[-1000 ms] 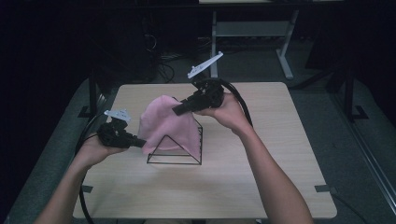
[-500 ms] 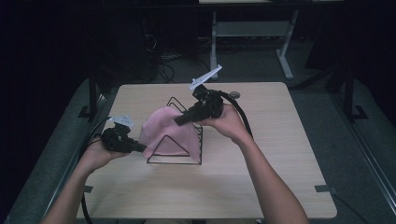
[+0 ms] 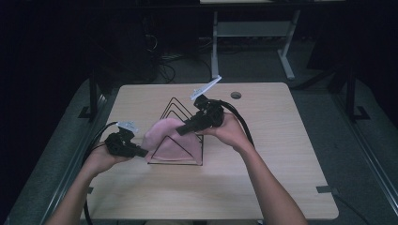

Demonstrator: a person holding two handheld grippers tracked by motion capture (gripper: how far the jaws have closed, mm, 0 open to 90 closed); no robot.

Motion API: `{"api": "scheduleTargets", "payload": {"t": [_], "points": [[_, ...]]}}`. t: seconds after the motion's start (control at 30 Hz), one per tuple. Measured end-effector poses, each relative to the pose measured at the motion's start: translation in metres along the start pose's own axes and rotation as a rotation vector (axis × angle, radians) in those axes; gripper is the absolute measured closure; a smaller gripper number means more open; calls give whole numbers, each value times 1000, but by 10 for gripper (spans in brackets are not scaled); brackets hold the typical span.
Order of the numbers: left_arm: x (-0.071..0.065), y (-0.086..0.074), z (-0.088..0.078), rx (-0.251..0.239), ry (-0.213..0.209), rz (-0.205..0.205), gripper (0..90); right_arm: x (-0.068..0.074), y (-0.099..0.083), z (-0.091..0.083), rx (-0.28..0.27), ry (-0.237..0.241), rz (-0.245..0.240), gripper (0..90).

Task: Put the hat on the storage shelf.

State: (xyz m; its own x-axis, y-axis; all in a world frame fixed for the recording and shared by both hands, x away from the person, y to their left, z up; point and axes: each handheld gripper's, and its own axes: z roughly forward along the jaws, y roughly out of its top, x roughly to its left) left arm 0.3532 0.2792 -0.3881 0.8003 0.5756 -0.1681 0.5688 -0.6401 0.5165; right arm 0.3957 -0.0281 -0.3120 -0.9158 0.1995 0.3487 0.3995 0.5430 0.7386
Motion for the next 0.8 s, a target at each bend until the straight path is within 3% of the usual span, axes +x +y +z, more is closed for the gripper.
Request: {"api": "scheduleTargets", "payload": {"t": [0.17, 0.47, 0.6, 0.8], "points": [[1, -2, 4, 23, 4, 7, 825, 3, -4, 1, 4, -15, -12, 648], [1, -3, 7, 52, 15, 10, 826, 13, -3, 1, 3, -80, -72, 669], [2, -4, 8, 59, 20, 8, 832, 14, -3, 1, -8, -84, -87, 707], [0, -4, 13, 96, 33, 22, 838, 15, -6, 6, 5, -78, -101, 687]]}}
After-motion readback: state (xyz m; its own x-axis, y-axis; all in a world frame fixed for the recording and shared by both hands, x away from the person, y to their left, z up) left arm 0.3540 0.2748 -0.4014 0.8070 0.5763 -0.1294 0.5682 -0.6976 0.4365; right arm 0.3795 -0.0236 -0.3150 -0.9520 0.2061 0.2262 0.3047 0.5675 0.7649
